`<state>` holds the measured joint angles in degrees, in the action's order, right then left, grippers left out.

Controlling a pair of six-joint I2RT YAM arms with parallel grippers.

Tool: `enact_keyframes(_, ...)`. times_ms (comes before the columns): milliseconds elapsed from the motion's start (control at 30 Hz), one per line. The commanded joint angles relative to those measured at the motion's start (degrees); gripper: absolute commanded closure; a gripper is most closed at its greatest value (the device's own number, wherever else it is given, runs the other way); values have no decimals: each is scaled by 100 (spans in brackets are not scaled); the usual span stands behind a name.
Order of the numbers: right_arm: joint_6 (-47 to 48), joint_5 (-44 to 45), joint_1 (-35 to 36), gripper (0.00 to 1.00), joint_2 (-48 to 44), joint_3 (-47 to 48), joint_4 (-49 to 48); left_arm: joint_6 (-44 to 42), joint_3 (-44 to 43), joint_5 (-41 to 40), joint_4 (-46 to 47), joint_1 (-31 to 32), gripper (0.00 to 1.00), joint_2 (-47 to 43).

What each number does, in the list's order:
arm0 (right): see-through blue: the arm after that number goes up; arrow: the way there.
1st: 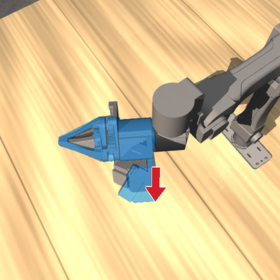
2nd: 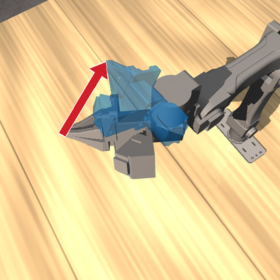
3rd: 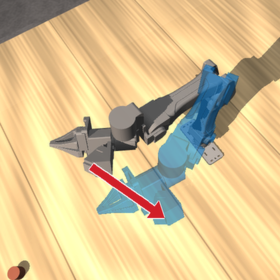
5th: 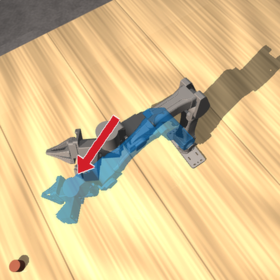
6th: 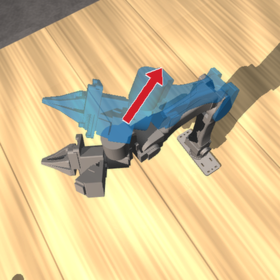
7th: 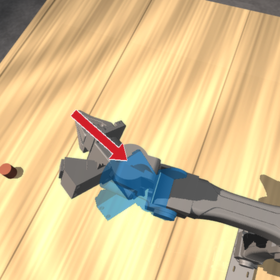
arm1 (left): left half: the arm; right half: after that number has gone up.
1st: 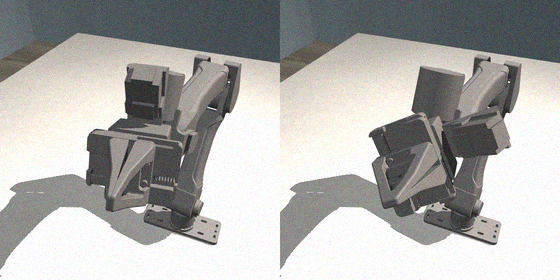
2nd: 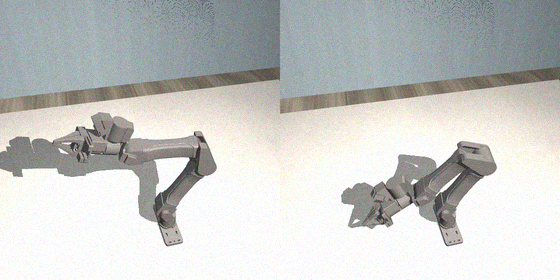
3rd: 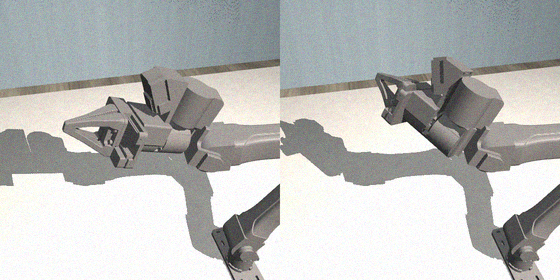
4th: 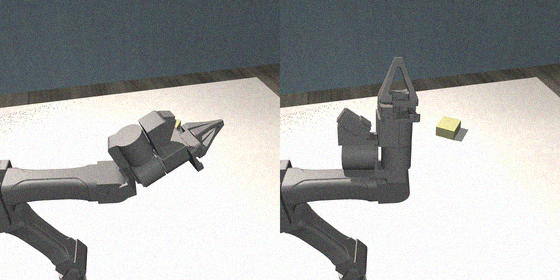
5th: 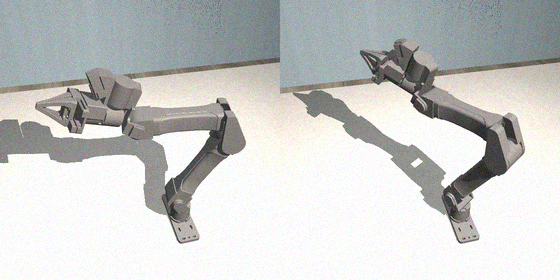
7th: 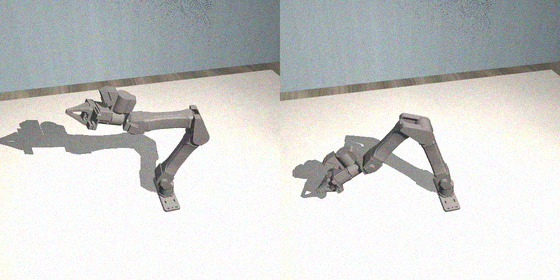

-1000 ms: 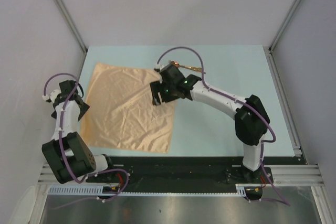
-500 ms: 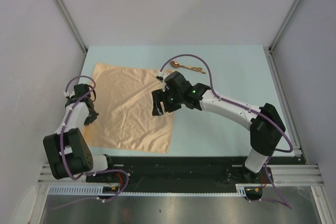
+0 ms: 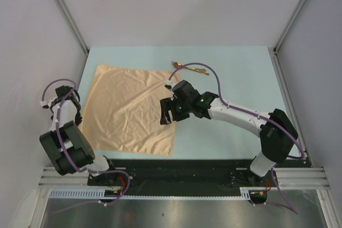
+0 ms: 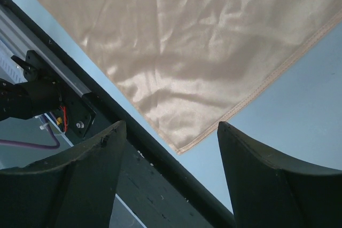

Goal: Fold the napkin into a case and place the utensils inside
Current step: Flatten out the crumpled napkin at the corner of the board.

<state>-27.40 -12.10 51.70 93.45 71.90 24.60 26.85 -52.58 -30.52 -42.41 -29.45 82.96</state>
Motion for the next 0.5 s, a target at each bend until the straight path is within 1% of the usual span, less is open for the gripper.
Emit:
enact_keyframes(0, -125, -160, 77, 26, -196, -167, -288, 338, -26, -456, -23, -96, 37, -929)
enact_keyframes(33, -143, -214, 94, 26, -169, -193, -333, 364, 141, -333, 22, -113, 31, -1009)
enact_keyframes(67, -152, -266, 103, 26, -152, -211, -377, 486, 177, -253, 23, -166, 28, -1036)
enact_keyframes(100, -169, -336, 103, 26, -134, -229, -394, 575, 186, -200, -99, -297, 27, -975)
enact_keyframes(167, -161, -381, 121, 26, -134, -229, -412, 698, 143, -42, -179, -455, 28, -852)
enact_keyframes(200, -143, -381, 121, 26, -143, -229, -412, 673, 99, 19, -232, -639, 31, -721)
enact_keyframes(233, -117, -381, 121, 26, -169, -255, -403, 637, -6, 90, -276, -684, 33, -685)
enact_keyframes(267, -99, -372, 121, 26, -221, -264, -395, 394, -50, 160, -268, -693, 39, -693)
enact_keyframes(300, -73, -320, 121, 25, -248, -290, -403, 174, 1, 291, -120, -667, 52, -798)
enact_keyframes(367, -38, -276, 112, 26, -309, -361, -421, -169, 159, 652, 39, -606, 53, -991)
enact_keyframes(400, -29, -293, 103, 26, -310, -369, -430, -258, 378, 783, 240, -553, 53, -1079)
enact_keyframes(467, -3, -311, 103, 26, -301, -405, -456, -277, 537, 899, 304, -526, 53, -1299)
